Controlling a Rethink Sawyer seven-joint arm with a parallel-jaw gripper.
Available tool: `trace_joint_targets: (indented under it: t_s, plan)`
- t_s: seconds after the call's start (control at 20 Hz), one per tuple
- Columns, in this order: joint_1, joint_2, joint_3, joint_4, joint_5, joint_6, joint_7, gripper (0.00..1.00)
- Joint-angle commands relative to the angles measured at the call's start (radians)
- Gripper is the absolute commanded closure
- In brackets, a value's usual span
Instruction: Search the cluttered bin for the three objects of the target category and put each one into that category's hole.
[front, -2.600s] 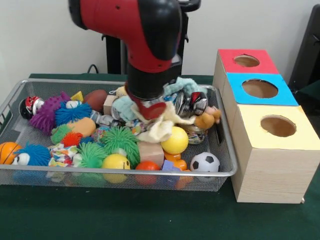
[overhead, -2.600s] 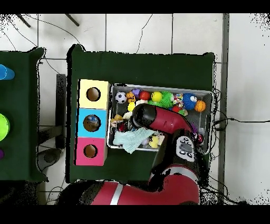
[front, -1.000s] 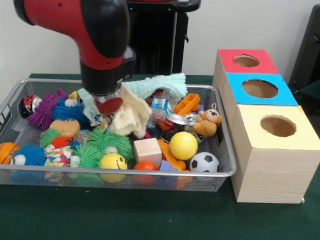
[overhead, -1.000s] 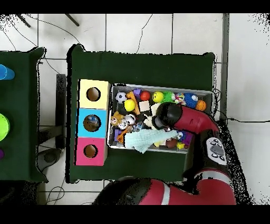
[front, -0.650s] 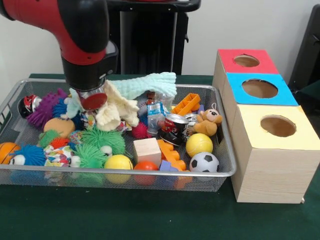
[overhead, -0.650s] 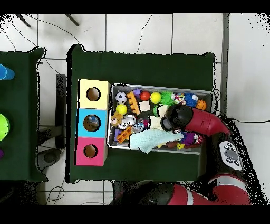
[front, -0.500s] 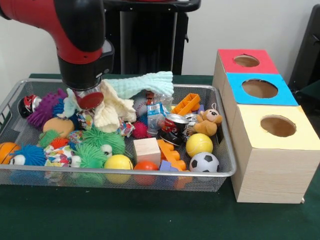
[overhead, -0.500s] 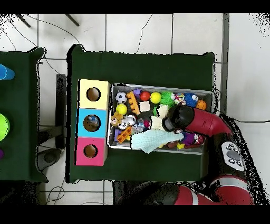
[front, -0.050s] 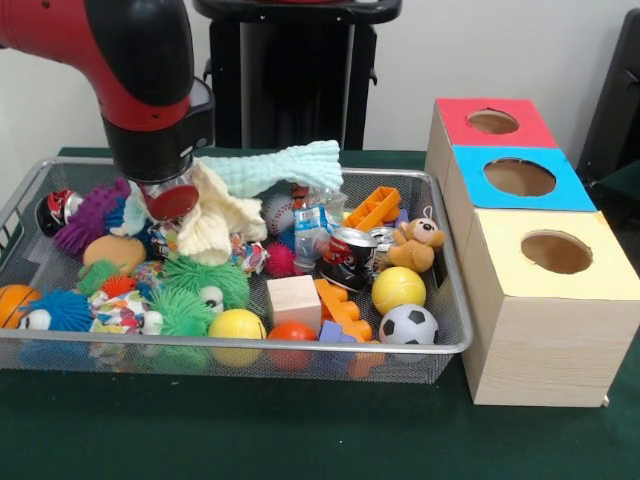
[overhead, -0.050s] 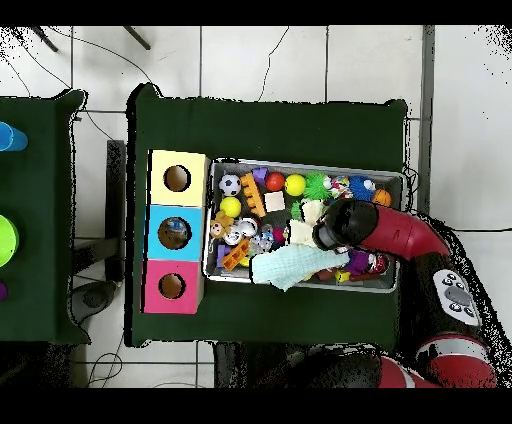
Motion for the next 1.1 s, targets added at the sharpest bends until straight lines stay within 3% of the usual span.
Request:
trace_joint_targets:
  t_s: [0.05, 0.25, 0.55, 0.8, 1.1]
  plan:
    - [-0.074, 0.044, 0.174, -0.121, -0.078, -0.110, -0.291, 1.00]
    - [-0.091, 0.025, 0.218, -0.094, -0.098, -0.118, -0.296, 1.00]
    - [-0.096, -0.078, 0.274, -0.084, -0.120, -0.088, -0.308, 1.00]
    - [-0.124, -0.153, 0.335, -0.100, -0.088, 0.044, -0.341, 1.00]
    - [-0.136, -0.171, 0.370, -0.128, -0.096, 0.120, -0.335, 1.00]
